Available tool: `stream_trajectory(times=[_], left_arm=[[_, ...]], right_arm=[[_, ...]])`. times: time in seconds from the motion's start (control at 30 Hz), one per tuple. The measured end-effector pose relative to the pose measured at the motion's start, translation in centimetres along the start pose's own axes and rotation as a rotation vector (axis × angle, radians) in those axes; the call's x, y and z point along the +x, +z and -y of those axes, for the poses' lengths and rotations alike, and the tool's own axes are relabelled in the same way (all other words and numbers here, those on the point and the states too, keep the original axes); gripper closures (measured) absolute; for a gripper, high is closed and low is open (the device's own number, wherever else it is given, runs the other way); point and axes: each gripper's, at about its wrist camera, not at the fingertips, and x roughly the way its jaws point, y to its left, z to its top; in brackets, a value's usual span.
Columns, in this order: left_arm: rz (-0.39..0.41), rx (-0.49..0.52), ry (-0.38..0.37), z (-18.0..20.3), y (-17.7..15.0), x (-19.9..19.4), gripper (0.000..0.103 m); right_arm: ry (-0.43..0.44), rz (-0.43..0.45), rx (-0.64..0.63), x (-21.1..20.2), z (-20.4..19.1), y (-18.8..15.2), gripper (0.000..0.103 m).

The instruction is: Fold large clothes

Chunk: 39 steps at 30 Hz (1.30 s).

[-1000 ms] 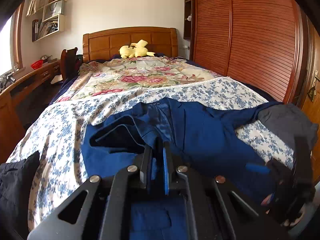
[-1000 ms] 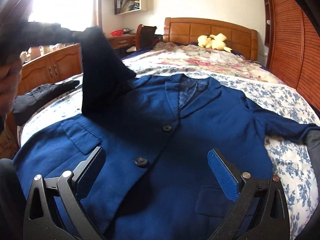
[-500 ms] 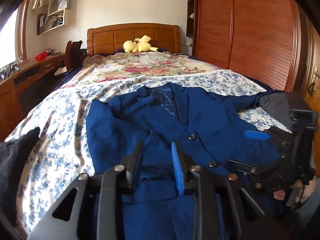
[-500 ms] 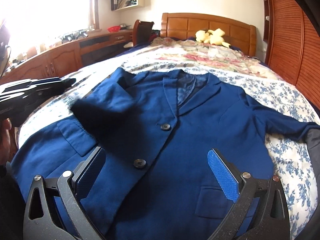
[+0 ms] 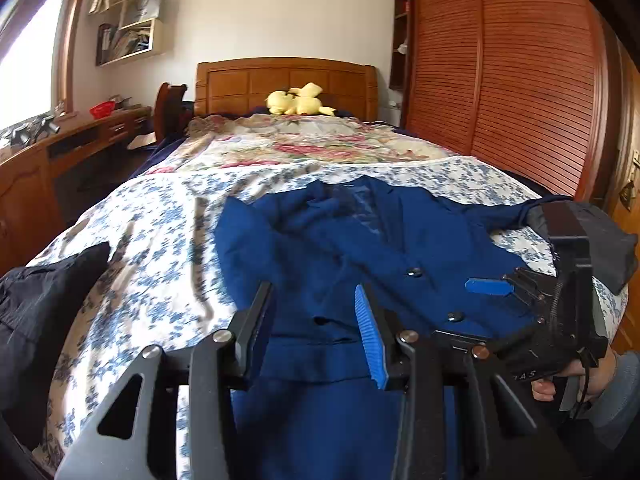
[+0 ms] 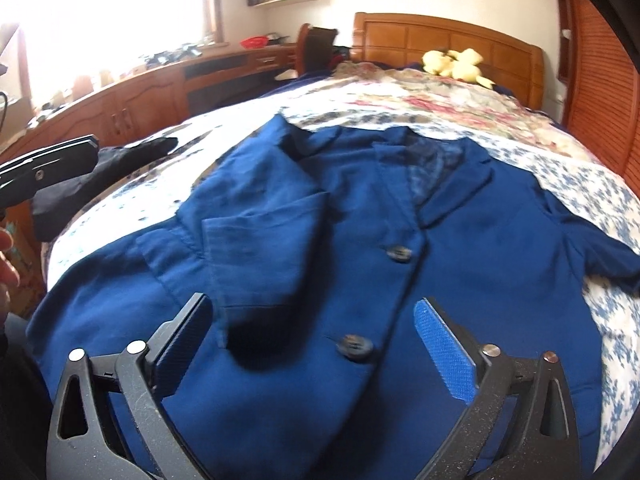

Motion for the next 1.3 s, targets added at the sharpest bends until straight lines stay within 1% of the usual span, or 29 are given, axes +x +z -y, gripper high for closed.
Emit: stream_trajectory(times=[0.1, 0.23, 0.33, 0.47, 0.57, 0.63, 0.67, 0.7, 0.77, 0.83, 0.9, 1.0, 1.13, 1.2, 1.3], left_arm=[[-0.011, -0.009, 0.026, -1.2, -0.6, -0.1, 0.064], [-0.024, -0.017, 0.041, -2.1, -1.2, -0.1, 0.064], [-0.026, -0.021, 0.045, -2.4, -1.4, -0.1, 0.064], [-0.023, -0.022, 0.040, -2.2, -1.4, 0.0, 0.064], [-0.026, -0.014, 0.038, -1.9, -1.3, 0.2, 0.064], [-0.031, -0.008, 0.034, -1.6, -1.4, 0.4, 0.064], [-0.033, -0.005, 0.032, -1.5, -1.4, 0.4, 0.064], [-0.035, -0.002, 0.031, -1.4, -1.4, 0.5, 0.064], [-0.042, 0.002, 0.021, -1.2, -1.5, 0.6, 0.064], [-0.045, 0.008, 0.014, -0.8, -1.5, 0.6, 0.064], [-0.041, 0.018, 0.017, -0.5, -1.5, 0.6, 0.064], [-0.039, 0.018, 0.008, -0.3, -1.4, 0.4, 0.064], [-0.026, 0.015, 0.004, -0.2, -1.2, 0.0, 0.064], [-0.021, 0.015, 0.003, 0.0, -1.1, -0.1, 0.064], [-0.018, 0.016, -0.002, 0.2, -1.0, -0.1, 0.064]], right_arm=[[0.037, -0.023, -0.043, 0.8, -1.5, 0.0, 0.017], [0.058, -0.051, -0.084, 1.8, -2.8, -0.3, 0.027], [0.055, -0.077, -0.100, 2.6, -3.1, -0.5, 0.030], [0.057, -0.108, -0.092, 3.5, -2.9, -0.9, 0.036], [0.055, -0.116, -0.090, 3.7, -2.8, -1.0, 0.046], [0.056, -0.116, -0.085, 3.6, -2.7, -1.1, 0.059], [0.062, -0.117, -0.079, 3.6, -2.6, -1.1, 0.063], [0.064, -0.118, -0.072, 3.5, -2.4, -1.1, 0.072], [0.067, -0.120, -0.066, 3.5, -2.3, -1.0, 0.076], [0.060, -0.117, -0.079, 3.4, -2.3, -1.0, 0.088], [0.060, -0.098, -0.083, 3.0, -2.3, -0.8, 0.093], [0.068, -0.056, -0.074, 1.9, -2.1, -0.3, 0.096], [0.089, 0.041, -0.054, -1.2, -1.6, 1.5, 0.097], [0.086, 0.098, -0.046, -3.4, -1.1, 2.3, 0.097], [0.066, 0.159, -0.046, -6.4, -0.3, 3.3, 0.097]])
